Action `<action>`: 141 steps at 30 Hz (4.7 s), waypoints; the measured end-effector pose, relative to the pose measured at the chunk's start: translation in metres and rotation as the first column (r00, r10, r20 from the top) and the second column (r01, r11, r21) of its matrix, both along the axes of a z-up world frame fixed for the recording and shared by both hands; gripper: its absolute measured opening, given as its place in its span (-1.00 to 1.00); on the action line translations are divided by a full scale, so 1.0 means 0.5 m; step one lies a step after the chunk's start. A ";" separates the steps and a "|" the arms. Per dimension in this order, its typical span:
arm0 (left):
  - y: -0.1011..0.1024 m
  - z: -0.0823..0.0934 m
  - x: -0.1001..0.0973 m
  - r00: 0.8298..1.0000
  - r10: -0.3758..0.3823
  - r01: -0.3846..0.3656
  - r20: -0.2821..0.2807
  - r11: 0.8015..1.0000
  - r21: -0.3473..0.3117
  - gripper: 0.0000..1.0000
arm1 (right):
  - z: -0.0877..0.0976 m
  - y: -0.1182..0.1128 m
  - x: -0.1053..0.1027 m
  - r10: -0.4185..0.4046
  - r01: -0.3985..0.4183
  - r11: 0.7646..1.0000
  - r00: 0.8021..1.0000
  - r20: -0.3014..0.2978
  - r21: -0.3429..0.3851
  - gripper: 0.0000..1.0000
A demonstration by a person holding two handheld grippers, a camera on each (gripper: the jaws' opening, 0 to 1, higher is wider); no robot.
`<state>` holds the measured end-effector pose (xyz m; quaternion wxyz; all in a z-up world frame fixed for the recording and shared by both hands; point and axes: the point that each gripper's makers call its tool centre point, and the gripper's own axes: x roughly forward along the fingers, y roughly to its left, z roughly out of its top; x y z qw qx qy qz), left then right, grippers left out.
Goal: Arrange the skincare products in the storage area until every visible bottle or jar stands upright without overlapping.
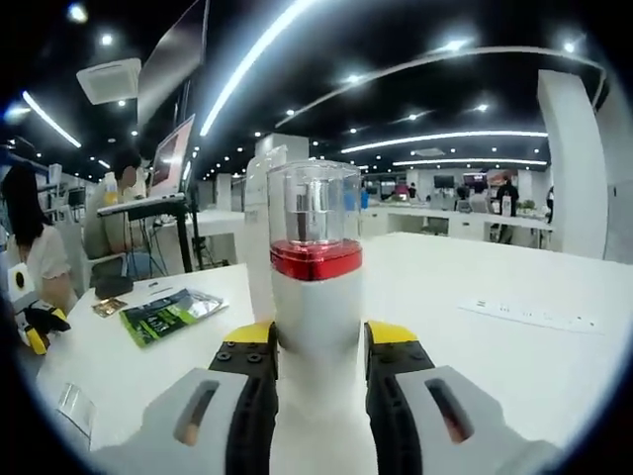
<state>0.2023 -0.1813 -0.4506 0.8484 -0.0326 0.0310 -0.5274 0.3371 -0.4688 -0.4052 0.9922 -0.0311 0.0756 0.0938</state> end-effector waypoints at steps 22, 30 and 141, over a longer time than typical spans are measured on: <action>0.002 0.007 0.002 1.000 0.007 -0.006 0.021 1.000 -0.005 -0.23 | -0.018 0.006 0.019 -0.041 0.041 0.998 0.999 -0.006 -0.045 -0.40; 0.003 0.007 0.004 1.000 0.008 -0.008 0.022 1.000 -0.004 -0.23 | -0.017 0.013 0.025 -0.031 0.030 0.999 0.999 -0.010 -0.045 -0.39; -0.195 0.074 0.093 0.937 -0.105 0.112 -0.332 0.994 0.000 -0.28 | -0.011 0.321 -0.198 0.054 -0.090 0.975 0.983 -0.175 -0.202 -0.59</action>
